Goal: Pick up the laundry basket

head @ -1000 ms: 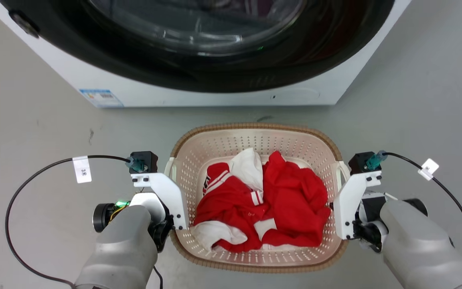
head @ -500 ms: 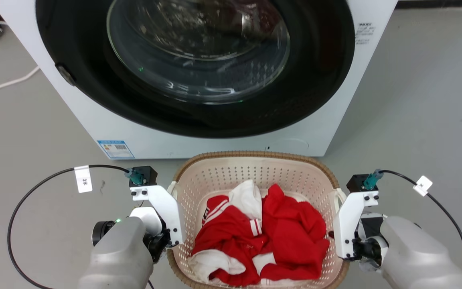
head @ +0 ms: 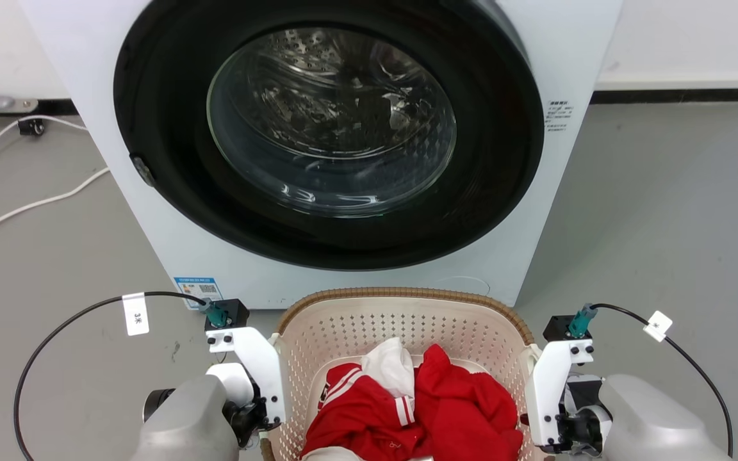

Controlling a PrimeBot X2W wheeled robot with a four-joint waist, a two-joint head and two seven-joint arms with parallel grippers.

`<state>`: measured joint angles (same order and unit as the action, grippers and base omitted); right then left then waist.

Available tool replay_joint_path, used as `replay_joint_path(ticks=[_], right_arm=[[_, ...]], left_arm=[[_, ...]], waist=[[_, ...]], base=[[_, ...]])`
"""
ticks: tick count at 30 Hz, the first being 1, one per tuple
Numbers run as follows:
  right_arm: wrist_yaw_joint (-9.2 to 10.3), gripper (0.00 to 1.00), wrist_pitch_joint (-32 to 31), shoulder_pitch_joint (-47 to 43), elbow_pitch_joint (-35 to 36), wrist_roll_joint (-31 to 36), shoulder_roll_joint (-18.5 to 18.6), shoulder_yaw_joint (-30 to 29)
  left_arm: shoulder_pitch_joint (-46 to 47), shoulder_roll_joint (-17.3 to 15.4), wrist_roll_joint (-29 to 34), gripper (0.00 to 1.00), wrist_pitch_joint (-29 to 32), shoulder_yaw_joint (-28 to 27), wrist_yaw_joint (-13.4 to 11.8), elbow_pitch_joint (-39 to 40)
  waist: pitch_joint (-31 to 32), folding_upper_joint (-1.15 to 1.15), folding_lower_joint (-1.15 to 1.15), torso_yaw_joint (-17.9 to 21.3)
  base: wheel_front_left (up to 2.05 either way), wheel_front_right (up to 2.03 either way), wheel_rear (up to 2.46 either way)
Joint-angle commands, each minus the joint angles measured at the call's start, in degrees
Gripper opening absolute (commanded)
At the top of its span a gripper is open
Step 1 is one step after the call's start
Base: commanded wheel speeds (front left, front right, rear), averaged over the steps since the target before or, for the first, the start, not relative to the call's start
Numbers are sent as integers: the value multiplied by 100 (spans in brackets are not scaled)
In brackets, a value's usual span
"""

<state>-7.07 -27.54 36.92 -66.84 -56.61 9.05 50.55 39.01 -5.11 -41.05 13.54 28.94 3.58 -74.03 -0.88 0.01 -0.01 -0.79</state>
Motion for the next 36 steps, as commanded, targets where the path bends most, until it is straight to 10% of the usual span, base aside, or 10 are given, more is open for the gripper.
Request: replay_joint_path(ticks=[1,36], right_arm=[[-76,0,-64,-124,-22,-25,-42,71],[-76,0,-22,-101,-200,-379,-10,458]], left_arm=[[-16,-92,-21,0,-13,-12,-3,31],[-194,-47,-171,0,115,131,3,28]], waist=[[91,-1,1,13],[200,-1,1,13]], base=[[0,0,0],[0,0,0]])
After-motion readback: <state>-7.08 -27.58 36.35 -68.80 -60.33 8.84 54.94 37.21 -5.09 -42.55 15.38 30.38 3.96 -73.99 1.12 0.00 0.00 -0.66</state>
